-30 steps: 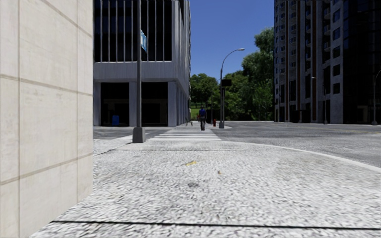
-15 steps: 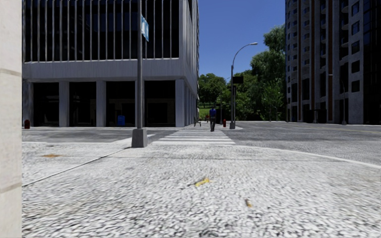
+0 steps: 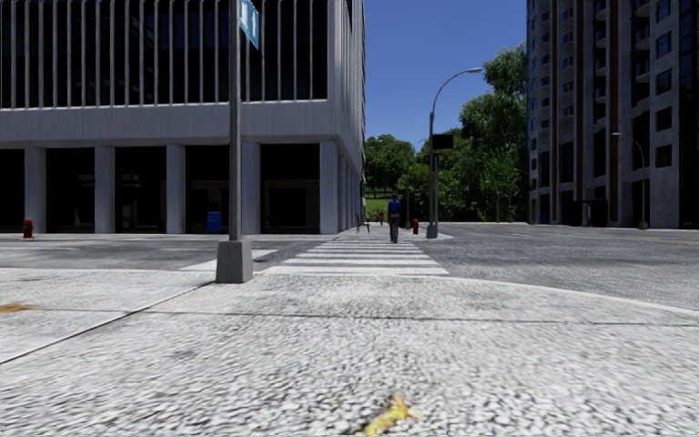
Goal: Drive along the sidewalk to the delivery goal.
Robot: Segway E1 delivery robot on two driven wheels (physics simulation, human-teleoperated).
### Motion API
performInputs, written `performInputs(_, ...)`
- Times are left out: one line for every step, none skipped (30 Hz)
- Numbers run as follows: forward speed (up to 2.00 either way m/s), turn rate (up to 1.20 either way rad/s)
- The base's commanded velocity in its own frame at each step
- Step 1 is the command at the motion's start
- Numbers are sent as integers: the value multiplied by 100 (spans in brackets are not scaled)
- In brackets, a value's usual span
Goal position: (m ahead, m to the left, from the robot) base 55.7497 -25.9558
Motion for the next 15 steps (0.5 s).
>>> performInputs(200, -24)
performInputs(200, -25)
performInputs(200, -25)
performInputs(200, -25)
performInputs(200, -25)
performInputs(200, -25)
performInputs(200, -25)
performInputs(200, -25)
performInputs(200, -18)
performInputs(200, -18)
performInputs(200, -2)
performInputs(200, 0)
performInputs(200, 0)
performInputs(200, 0)
performInputs(200, 0)
